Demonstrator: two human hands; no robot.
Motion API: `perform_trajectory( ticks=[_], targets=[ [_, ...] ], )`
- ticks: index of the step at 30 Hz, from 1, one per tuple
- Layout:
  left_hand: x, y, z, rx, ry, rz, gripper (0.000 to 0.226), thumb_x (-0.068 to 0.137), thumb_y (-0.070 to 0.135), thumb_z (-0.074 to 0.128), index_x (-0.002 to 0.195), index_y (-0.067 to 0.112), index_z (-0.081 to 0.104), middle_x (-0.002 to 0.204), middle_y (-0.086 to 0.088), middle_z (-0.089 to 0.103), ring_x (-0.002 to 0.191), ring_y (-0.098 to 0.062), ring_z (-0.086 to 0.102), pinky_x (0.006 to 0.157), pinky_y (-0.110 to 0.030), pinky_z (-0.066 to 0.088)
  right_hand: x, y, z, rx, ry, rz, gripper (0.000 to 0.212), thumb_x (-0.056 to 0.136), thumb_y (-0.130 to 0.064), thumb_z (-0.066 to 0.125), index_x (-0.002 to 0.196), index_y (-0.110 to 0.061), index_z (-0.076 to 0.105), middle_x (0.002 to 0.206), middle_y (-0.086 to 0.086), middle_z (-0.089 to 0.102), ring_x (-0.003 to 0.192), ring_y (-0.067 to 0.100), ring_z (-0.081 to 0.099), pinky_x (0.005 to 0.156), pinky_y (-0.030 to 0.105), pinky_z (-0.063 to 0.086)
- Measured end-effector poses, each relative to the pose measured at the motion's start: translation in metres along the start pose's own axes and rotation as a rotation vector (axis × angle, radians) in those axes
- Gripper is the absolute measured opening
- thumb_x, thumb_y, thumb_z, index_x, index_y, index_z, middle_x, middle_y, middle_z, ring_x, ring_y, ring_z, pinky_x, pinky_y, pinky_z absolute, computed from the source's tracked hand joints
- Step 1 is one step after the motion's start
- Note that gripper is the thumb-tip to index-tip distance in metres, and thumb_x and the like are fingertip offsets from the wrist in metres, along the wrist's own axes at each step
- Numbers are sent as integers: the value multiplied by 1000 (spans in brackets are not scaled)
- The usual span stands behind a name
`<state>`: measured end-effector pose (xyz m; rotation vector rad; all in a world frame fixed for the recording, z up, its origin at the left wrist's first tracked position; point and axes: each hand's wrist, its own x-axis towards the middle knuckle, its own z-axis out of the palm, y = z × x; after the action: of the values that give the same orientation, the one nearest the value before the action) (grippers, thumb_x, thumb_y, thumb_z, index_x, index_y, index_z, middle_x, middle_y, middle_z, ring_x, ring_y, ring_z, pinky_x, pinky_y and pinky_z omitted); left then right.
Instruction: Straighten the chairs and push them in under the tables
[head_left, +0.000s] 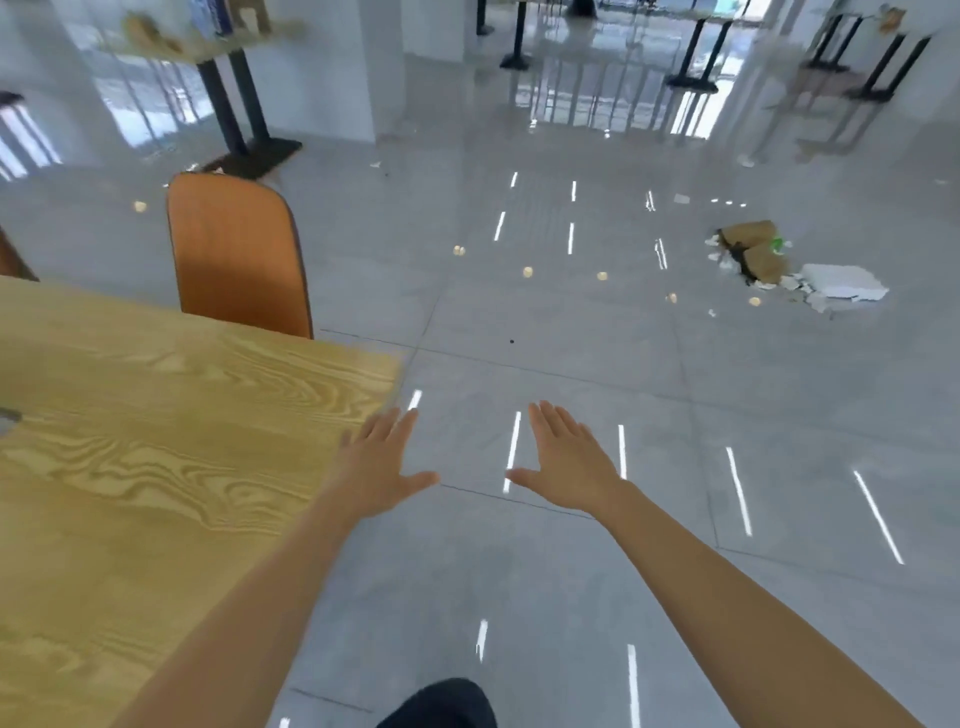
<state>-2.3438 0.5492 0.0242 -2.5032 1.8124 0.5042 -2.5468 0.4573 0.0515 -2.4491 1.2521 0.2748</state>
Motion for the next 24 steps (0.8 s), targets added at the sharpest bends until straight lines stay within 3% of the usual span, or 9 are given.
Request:
perform_trajectory(
  ticks=[14, 24],
  targets=[
    [277, -4, -70, -78, 44, -326, 89, 85, 63, 46, 150, 21, 2, 161, -4, 5, 149, -21, 5, 120, -45, 14, 321, 46, -128, -136, -89, -379, 88, 95, -46, 46, 150, -9, -12, 160, 10, -13, 149, 25, -9, 121, 39, 2],
    [433, -43, -137, -108, 99, -593, 88, 86, 62, 47, 151, 21, 4, 161, -3, 5, 149, -21, 5, 120, -42, 14, 540, 20, -205, -170, -149, -640, 88, 95, -45, 46, 150, -9, -12, 160, 9, -12, 149, 24, -8, 122, 39, 3]
  ],
)
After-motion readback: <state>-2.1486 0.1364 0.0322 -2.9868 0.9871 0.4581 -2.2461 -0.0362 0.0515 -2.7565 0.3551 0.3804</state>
